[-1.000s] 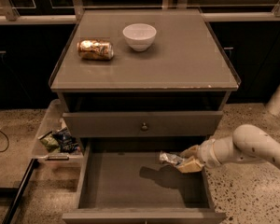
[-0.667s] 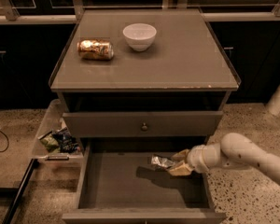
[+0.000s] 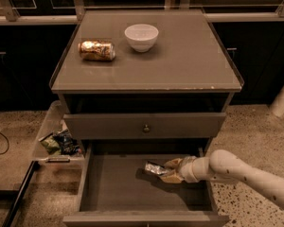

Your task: Place redbull can into middle drawer

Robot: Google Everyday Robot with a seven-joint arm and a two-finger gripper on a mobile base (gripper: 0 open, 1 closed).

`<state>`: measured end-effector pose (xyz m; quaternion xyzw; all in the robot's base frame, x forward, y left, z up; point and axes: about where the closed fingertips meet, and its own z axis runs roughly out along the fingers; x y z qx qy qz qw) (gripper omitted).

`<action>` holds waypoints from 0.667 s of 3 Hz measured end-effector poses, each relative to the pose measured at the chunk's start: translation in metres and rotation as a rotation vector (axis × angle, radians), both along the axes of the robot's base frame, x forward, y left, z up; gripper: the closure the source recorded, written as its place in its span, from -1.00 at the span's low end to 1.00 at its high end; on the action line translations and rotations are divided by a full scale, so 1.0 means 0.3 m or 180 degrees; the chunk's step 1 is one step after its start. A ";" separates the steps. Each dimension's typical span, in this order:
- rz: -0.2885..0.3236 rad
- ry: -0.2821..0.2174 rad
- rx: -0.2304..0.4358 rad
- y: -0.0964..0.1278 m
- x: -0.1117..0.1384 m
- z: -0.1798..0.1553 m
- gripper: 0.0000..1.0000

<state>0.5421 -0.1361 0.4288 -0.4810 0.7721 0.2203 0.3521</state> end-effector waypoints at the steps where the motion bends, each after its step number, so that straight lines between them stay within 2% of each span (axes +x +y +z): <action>1: -0.0094 -0.0080 -0.0126 -0.012 0.037 -0.110 1.00; 2: -0.0174 -0.0059 -0.0219 -0.045 0.057 -0.188 1.00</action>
Offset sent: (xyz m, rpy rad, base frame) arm 0.0257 -0.0317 -0.0853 -0.1116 -0.0130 -0.0946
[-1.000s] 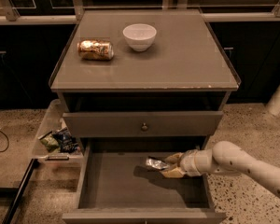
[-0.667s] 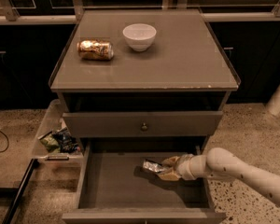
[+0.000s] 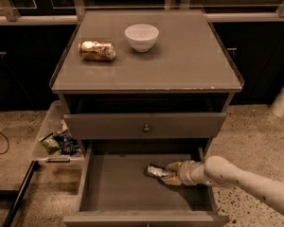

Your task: Place redbull can into middle drawer

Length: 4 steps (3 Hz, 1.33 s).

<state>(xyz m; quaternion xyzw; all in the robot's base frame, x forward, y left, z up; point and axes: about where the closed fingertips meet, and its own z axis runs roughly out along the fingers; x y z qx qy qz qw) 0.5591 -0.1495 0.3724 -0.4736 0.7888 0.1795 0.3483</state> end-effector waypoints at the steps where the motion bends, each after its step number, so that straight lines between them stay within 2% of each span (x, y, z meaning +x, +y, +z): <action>1: -0.0006 0.0003 -0.0007 -0.003 0.000 -0.006 0.62; 4: 0.0031 0.0009 0.0035 0.004 -0.006 0.019 -0.74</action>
Offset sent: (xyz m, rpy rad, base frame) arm 0.0001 -0.0009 -0.0018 -0.0021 0.0008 -0.0020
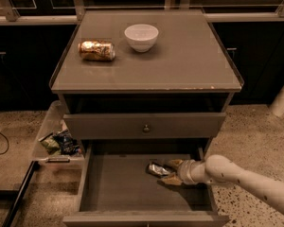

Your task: Place redbull can into middle drawer

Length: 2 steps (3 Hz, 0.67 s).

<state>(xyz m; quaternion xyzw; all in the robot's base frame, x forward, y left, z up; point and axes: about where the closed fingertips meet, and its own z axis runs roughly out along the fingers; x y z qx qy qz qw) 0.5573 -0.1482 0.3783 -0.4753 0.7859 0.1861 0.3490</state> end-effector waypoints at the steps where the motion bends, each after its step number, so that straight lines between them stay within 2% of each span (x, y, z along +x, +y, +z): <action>1: 0.0133 -0.0102 0.0055 0.001 -0.021 0.116 -1.00; 2: 0.0240 -0.0238 0.0050 -0.026 -0.058 0.256 -1.00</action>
Offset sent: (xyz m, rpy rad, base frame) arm -0.0295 -0.0234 0.1320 0.0092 -0.1331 0.1083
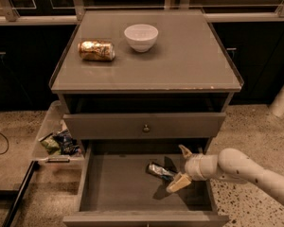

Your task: Place redbull can into middle drawer

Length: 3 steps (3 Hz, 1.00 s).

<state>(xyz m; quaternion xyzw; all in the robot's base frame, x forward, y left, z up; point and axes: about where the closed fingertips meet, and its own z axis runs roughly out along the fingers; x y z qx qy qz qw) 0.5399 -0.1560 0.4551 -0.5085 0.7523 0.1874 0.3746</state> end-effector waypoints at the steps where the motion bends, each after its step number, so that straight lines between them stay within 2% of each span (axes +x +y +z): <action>1: 0.0116 -0.0161 -0.0183 -0.045 -0.062 0.139 -1.00; 2: 0.0254 -0.0371 -0.0489 -0.094 -0.122 0.283 -1.00; 3: 0.0252 -0.0409 -0.0528 -0.100 -0.115 0.312 -1.00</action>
Offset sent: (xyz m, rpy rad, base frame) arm -0.0573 -0.0517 0.1459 -0.2834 -0.2066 0.1297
